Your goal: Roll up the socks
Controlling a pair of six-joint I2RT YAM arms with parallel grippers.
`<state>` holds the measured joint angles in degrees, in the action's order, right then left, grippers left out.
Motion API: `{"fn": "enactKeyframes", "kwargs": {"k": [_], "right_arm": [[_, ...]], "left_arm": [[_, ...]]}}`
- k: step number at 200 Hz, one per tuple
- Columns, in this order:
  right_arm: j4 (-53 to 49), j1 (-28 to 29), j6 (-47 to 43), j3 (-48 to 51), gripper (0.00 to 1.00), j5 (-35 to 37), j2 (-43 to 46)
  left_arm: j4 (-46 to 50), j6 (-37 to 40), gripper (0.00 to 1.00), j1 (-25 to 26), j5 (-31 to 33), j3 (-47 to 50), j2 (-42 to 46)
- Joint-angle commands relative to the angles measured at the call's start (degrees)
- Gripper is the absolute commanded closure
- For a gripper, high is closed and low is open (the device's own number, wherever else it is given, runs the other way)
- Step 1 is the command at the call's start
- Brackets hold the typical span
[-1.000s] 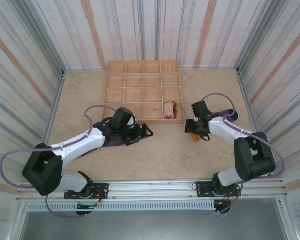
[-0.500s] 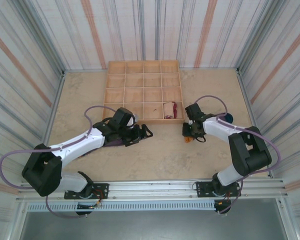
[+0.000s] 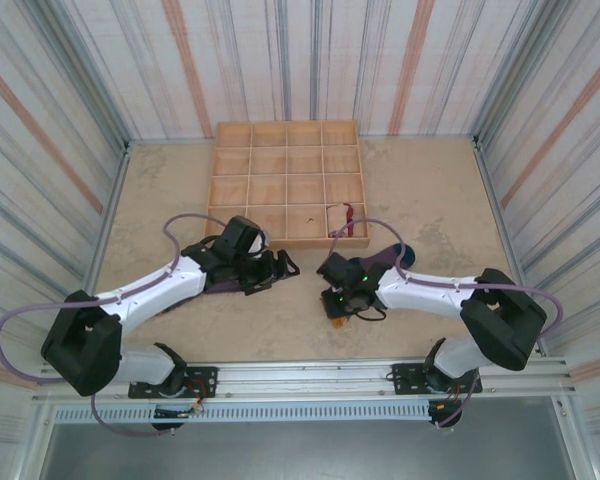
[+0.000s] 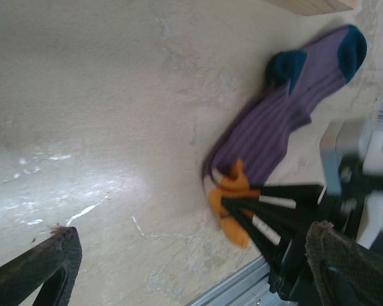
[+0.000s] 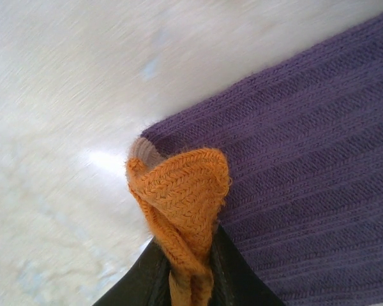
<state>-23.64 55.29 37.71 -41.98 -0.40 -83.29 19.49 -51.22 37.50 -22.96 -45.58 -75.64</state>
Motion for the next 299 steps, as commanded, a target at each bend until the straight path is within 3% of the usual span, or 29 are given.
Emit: {"fn": "enactKeyframes", "kwargs": {"k": [1, 37, 61, 102, 143, 170, 239, 299], "right_arm": [[0.5, 5.8, 4.0, -1.0, 0.81, 1.8, -1.3], [1.2, 8.6, 3.5, -3.2, 0.64, 3.2, -4.2], [-0.6, 9.5, 1.4, -4.8, 0.35, 4.8, -1.6], [-3.0, 9.8, 0.7, -3.1, 0.21, 6.1, 6.4], [-5.2, 13.7, 2.4, 0.6, 0.39, 8.9, 13.7], [-3.8, 17.7, 4.7, 3.4, 0.58, 10.6, 14.5], [-3.7, 25.2, 8.1, 2.3, 0.62, 17.5, 4.5], [-5.5, 26.3, 7.7, -1.8, 0.79, 22.3, -0.1]], "left_arm": [[2.8, 1.5, 0.08, -0.7, -0.7, 2.0, 2.3], [0.1, 0.4, 0.11, -0.6, -2.7, 5.4, 1.8], [-2.0, -0.5, 0.16, 1.0, -3.3, 7.0, 1.3], [-4.9, -3.0, 0.27, 5.2, -2.8, 7.0, -0.3], [-5.8, -5.4, 0.29, 8.7, -1.9, 4.8, -3.5], [-5.0, -5.5, 0.29, 8.6, -1.6, 3.1, -4.4], [-0.9, -4.1, 0.21, 7.2, -1.5, 0.4, -4.3], [0.2, -3.9, 0.21, 7.1, -0.9, 0.8, -3.0]]}}
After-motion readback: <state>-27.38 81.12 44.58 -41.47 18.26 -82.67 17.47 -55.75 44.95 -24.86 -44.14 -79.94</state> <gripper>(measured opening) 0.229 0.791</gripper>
